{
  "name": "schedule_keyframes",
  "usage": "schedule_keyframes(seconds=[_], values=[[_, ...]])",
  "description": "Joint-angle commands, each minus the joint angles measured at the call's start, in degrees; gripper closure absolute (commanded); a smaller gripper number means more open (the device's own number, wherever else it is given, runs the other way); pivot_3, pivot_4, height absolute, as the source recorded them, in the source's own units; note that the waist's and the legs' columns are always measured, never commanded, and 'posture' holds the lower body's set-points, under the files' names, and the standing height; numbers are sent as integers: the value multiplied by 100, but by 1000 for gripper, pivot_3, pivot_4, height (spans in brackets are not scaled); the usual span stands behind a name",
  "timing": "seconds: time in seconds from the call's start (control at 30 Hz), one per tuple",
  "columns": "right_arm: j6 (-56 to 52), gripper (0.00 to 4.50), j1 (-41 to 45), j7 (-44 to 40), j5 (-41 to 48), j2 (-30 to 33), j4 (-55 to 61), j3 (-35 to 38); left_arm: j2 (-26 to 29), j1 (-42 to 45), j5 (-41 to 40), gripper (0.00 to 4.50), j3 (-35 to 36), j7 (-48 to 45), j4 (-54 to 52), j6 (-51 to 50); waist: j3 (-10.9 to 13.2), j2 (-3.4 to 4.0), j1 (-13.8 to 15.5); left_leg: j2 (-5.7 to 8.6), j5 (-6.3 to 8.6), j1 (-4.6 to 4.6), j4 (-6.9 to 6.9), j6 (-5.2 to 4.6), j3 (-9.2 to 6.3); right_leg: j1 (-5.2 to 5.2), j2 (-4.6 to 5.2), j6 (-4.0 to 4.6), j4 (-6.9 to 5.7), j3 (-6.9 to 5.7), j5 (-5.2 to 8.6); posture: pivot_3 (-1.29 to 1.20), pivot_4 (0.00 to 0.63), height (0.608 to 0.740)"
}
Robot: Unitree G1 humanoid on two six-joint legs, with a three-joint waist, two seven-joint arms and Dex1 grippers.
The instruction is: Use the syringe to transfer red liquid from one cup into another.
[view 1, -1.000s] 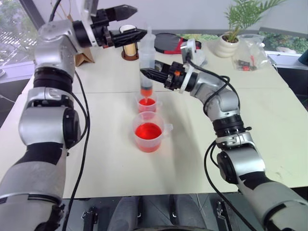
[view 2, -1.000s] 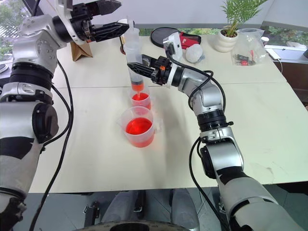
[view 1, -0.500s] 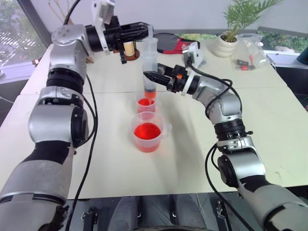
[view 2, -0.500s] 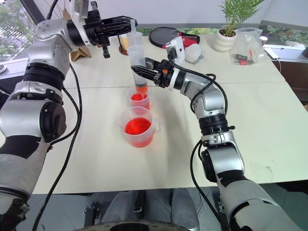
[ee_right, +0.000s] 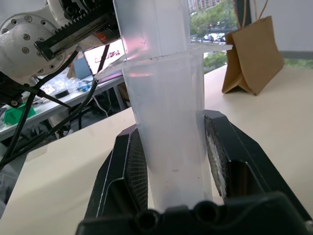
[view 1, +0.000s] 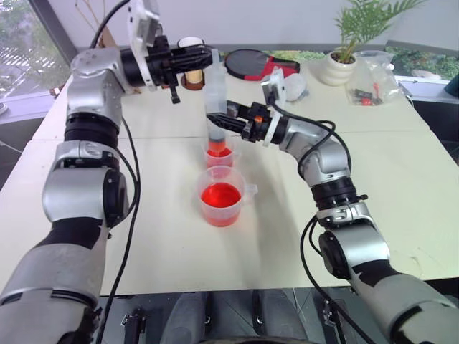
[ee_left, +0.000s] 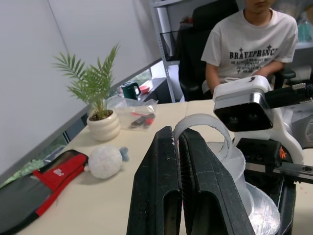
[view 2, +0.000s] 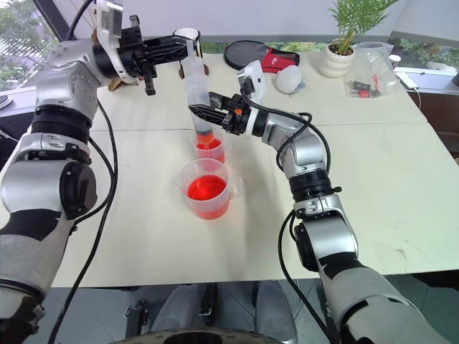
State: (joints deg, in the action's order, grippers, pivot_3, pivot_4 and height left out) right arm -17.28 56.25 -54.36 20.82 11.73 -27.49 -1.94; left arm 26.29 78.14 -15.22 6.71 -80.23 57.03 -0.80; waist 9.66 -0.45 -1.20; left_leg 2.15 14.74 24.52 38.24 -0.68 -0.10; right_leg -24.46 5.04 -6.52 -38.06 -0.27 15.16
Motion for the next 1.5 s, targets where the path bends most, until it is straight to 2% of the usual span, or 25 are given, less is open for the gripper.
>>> schedule_keyframes(seconds=[0.03, 0.27, 1.07, 1.17, 1.3, 1.33, 1.5], values=[[401, 3123, 600, 30, 87, -44, 92, 243, -138, -149, -1, 4477, -66, 36, -208, -88, 0, 0, -6, 0, -1, 0, 0, 1, 0, 0, 0, 0, -1, 0, 0, 0, 150, 740], [513, 3123, 899, 52, 137, -41, -75, 348, -254, -239, -16, 4477, -4, 224, -189, -61, 0, 0, -1, 0, -4, 0, 0, 7, 0, 0, 0, 0, -1, 0, 0, 0, 150, 740], [433, 3123, 1026, 47, 229, -21, 162, 386, -485, -473, 36, 4477, -9, 403, -95, 39, 0, 0, 0, 0, -4, 0, 0, 8, 0, 0, 0, 0, -1, 0, 0, 0, 150, 740], [398, 3123, 934, 24, 231, -32, 283, 334, -415, -279, -175, 3560, 224, 527, -32, -255, 0, 0, -1, 0, -4, 0, 0, 7, 0, 0, 1, 0, -1, 0, 0, 0, 150, 740], [325, 3123, 797, 39, 248, -68, 427, 298, -180, -55, -411, 1661, 574, 751, 14, -401, 0, 0, -7, 0, -3, 0, -1, 6, 0, -1, 0, 0, -1, 0, 0, 0, 150, 740], [304, 3123, 775, 60, 258, -74, 450, 308, -61, -23, -476, 1304, 653, 733, 16, -508, 0, 0, -10, 0, -4, 0, -1, 6, 0, -1, 0, 0, -1, 0, 0, 0, 150, 740], [223, 3123, 659, 190, 308, -65, 608, 379, 570, -329, -773, 1304, 822, 457, -397, -1312, 0, 0, -95, -1, -6, -1, -3, 10, -5, -1, -1, 0, -4, -1, 0, 0, 150, 740]])
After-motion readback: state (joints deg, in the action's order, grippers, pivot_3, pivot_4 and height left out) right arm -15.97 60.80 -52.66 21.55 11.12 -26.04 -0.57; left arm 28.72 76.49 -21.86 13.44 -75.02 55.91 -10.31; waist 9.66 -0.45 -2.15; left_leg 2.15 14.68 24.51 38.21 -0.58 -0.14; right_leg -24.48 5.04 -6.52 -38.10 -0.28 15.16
